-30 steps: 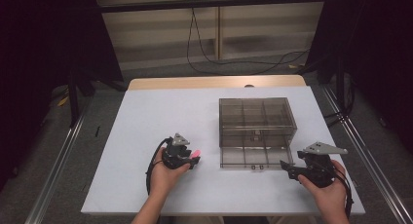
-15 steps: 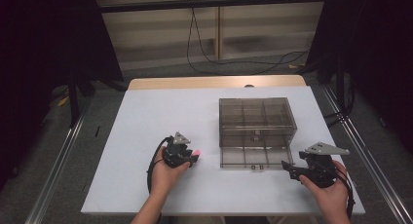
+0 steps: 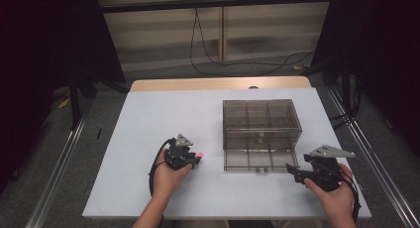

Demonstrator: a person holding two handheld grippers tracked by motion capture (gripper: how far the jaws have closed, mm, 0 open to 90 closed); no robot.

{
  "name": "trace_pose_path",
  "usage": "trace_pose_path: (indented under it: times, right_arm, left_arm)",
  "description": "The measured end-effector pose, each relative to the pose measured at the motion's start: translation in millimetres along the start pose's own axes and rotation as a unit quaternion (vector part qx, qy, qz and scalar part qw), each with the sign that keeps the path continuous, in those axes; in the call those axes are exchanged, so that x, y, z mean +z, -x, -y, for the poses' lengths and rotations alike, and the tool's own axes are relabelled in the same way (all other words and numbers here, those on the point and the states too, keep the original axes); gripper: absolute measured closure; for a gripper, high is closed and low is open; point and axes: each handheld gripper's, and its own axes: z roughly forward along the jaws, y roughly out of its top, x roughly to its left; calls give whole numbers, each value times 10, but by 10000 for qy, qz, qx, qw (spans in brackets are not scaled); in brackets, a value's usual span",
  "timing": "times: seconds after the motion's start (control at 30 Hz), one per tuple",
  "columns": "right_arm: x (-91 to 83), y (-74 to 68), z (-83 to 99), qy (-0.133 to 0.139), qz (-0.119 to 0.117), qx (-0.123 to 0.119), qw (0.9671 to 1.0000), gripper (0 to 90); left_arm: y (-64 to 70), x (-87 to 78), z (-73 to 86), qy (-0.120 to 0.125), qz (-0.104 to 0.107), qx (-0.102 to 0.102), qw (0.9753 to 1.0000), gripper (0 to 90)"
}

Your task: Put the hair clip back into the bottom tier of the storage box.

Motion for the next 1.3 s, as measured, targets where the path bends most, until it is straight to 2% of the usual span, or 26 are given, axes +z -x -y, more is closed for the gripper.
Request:
trace_pose_path:
  times: [0.13, 0.3, 0.7, 0.77, 0.83, 1.03, 1.17, 1.2, 1.3]
  right_arm:
    - [2, -4, 0, -14, -14, 15, 10000, 267]
    - [4, -6, -2, -6, -17, 6, 10000, 267]
    - [5, 3, 4, -17, -13, 21, 10000, 264]
    - [2, 3, 3, 3, -29, 11, 10000, 259]
    - [2, 1, 3, 0, -24, 17, 10000, 257]
    - [11, -7, 3, -15, -30, 6, 10000, 254]
    - [14, -10, 2, -13, -47, 20, 10000, 253]
    - [18, -7, 5, -16, -59, 37, 10000, 252]
    - [24, -11, 9, -39, -63, 45, 10000, 252]
  left_arm:
    - [1, -3, -10, -49, -58, 47, 10000, 736]
    - [-2, -3, -14, -71, -35, 101, 9999, 754]
    - [5, -4, -18, -75, -90, 107, 9999, 762]
    - [4, -18, -23, -97, -39, 39, 9999, 762]
    - [4, -25, -22, -16, -46, -40, 10000, 762]
    - [11, -47, -31, 39, 32, -88, 9999, 762]
    - [18, -81, -62, 29, 194, -104, 9998, 762]
    - [32, -102, -82, 109, 203, -125, 9997, 762]
    - [38, -123, -100, 153, 243, -127, 9995, 762]
